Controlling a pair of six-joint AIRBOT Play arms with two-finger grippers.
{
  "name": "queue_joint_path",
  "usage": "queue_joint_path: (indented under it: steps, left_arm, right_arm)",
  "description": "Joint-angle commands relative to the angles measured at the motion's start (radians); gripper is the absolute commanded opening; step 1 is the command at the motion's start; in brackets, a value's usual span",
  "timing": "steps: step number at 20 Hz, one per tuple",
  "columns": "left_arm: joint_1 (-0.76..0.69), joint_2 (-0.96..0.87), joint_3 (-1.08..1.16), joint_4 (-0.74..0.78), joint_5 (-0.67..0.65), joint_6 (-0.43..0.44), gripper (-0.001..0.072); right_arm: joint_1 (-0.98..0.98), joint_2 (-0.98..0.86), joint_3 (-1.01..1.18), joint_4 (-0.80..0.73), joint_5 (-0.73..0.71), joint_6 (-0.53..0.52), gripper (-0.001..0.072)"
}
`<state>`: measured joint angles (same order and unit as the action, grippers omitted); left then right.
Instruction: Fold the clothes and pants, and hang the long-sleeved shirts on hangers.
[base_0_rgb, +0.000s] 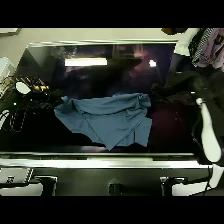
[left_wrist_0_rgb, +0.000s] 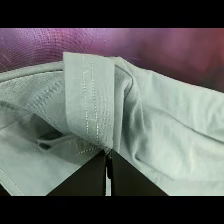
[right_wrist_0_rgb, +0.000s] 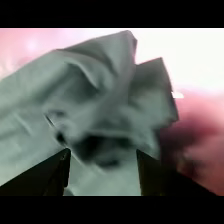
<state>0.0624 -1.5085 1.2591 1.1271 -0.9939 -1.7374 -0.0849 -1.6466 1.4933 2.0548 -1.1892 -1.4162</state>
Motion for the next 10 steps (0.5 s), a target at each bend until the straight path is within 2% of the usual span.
queue_joint_path:
  steps: [1, 5, 10]
  left_arm:
    - [-0.001, -0.004, 0.002, 0.000, -0.015, 0.010, 0.0015]
    - [-0.002, -0.003, 0.002, 0.000, -0.042, 0.010, 0.0015]
    - [-0.002, -0.003, 0.002, 0.000, -0.046, 0.010, 0.0015]
  right_arm:
    - [-0.163, 0.095, -0.044, 0.002, -0.202, -0.126, 0.0483]
    - [-0.273, 0.231, -0.339, 0.048, -0.212, -0.208, 0.0485]
    - [-0.190, 0.304, -0.688, 0.145, -0.119, -0.281, 0.0486]
